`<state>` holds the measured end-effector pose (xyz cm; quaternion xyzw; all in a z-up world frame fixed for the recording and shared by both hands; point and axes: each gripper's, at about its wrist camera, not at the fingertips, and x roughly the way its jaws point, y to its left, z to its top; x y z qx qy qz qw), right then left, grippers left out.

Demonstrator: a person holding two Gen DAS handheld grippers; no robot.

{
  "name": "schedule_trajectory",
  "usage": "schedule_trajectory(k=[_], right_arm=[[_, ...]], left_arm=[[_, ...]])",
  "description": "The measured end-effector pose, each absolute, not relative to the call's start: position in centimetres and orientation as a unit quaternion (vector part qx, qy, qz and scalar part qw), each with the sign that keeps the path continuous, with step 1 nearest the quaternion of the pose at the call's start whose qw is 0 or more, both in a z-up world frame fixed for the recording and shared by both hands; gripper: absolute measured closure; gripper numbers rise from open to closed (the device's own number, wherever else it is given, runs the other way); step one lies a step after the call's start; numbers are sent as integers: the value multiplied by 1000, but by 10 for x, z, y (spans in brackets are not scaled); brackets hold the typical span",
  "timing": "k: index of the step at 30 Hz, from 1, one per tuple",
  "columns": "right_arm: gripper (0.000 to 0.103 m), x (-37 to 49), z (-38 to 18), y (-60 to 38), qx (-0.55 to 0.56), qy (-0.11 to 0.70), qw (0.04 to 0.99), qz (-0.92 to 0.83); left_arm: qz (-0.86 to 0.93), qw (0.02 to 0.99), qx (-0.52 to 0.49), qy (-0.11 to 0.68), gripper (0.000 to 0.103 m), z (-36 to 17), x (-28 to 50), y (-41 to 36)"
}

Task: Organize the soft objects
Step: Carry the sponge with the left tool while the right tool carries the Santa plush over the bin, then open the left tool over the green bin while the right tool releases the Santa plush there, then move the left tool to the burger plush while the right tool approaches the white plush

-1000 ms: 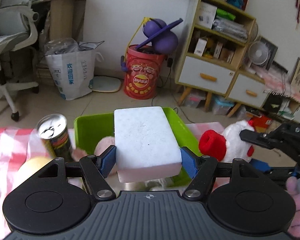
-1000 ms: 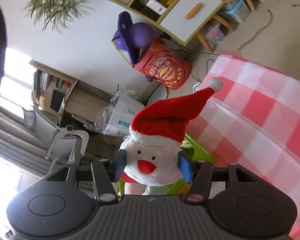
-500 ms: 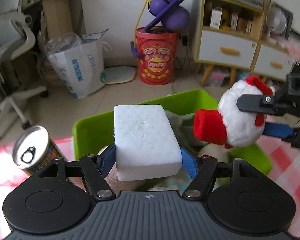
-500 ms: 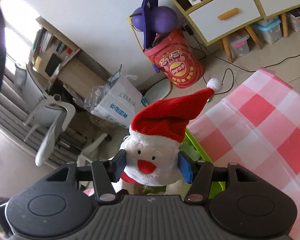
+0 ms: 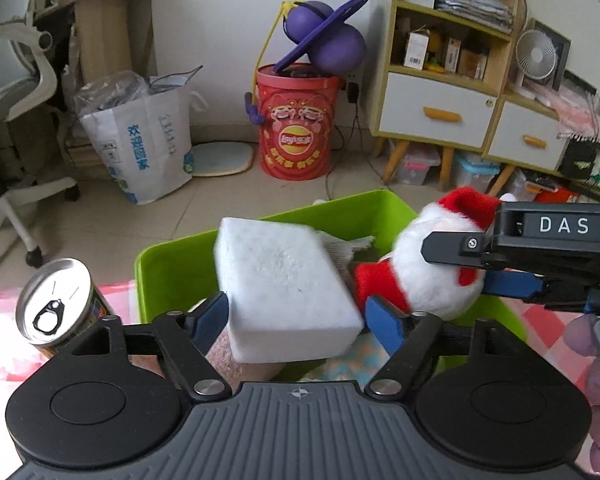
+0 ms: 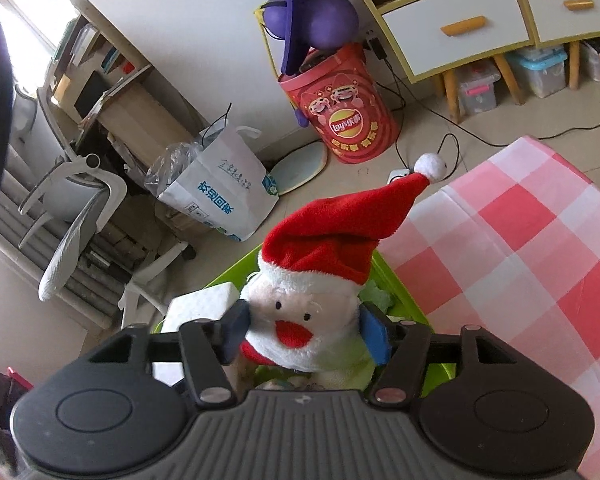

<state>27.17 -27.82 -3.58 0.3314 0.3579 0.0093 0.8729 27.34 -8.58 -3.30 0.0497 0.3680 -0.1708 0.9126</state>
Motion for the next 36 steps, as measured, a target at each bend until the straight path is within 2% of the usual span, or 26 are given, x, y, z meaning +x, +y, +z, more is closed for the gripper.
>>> schedule_trajectory(k=[2,4,9,13,22,36], right_arm=[[62,269,-32,-280,339,355,871,13],[56,263,-26,-282,337,354,872,9],[54,244,-7,-288,328,347,878,5],[52,222,8,-296,319,341,884,-3],[50,158,29,-322,324,334,885,-28],[45,70,27,-320,315,339,886,-30]], left_arm=[[-169,914,47,367,23,-32,270,-85],[-165,915,52,366,22,-30,266,-84],[-164,918,55,357,20,-14,250,-80],[-162,924,40,344,14,6,231,-69],[-147,932,15,331,10,38,183,-39],[-123,932,-23,340,6,29,103,7]])
